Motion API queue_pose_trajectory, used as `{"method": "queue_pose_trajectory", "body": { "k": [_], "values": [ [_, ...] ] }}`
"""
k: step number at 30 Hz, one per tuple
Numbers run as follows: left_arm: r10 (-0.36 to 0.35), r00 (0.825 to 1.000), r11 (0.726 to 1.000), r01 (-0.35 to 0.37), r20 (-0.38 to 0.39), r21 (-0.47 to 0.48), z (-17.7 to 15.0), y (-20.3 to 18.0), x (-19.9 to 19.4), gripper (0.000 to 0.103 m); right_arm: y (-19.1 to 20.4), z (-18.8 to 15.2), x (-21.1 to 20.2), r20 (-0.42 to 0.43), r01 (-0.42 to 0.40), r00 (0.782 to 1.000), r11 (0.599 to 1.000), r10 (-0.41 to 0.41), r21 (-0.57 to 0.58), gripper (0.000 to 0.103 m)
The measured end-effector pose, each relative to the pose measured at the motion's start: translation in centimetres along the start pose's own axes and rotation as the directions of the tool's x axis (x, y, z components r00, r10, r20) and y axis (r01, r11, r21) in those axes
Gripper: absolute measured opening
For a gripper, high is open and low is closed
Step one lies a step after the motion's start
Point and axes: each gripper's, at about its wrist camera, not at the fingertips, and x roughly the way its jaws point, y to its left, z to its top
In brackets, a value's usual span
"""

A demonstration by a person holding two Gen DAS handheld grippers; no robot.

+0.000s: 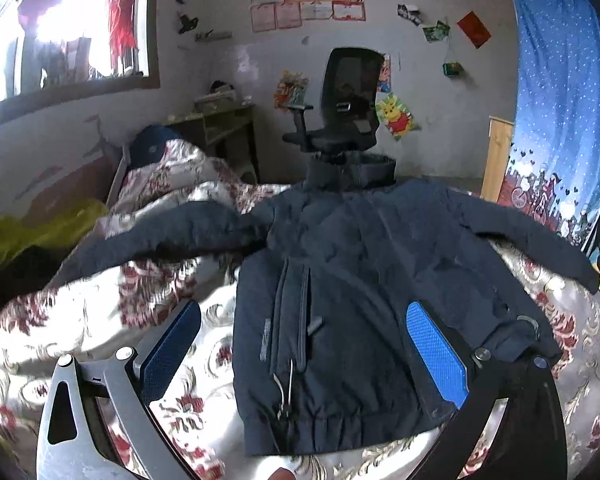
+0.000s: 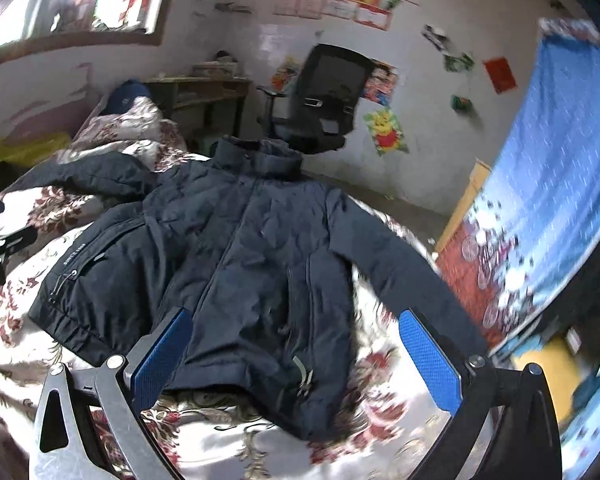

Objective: Fold large clothes

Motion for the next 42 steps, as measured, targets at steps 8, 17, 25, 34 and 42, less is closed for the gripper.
{"method": "queue_pose_trajectory", "body": {
  "k": [8, 17, 25, 34, 42],
  "values": [
    [-0.005, 0.999, 1.000, 0.005, 0.036, 0.021, 3.6, 0.5, 1.8, 0.101, -1.7, 5.6, 3.2, -0.072, -0.072, 0.994, 0.996, 0.076, 0.056, 0.103],
    [-0.019, 1.000, 0.998, 0.021, -0.024, 0.056, 5.7, 0.1, 10.3, 0.101, -4.7, 8.5, 13.3, -0.160, -0.023, 0.985, 0.972, 0.062, 0.236, 0.103],
    [-0.111, 0.994, 0.990, 0.112, -0.010, 0.083, 7.0, -2.0, 19.1, 0.101, -8.8, 5.2, 20.1, -0.192, 0.053, 0.981, 0.938, 0.014, 0.343, 0.103],
    [-0.222, 0.967, 0.974, 0.225, -0.127, 0.009, 9.4, -6.2, 28.7, 0.101, -14.3, -0.9, 22.3, -0.130, 0.008, 0.985, 0.730, 0.111, 0.684, 0.103],
    [-0.276, 0.939, 0.961, 0.271, -0.207, -0.051, 10.2, -10.0, 33.9, 0.101, -19.9, -9.5, 22.8, -0.074, 0.039, 0.988, 0.245, 0.135, 0.969, 0.103]
  ]
}}
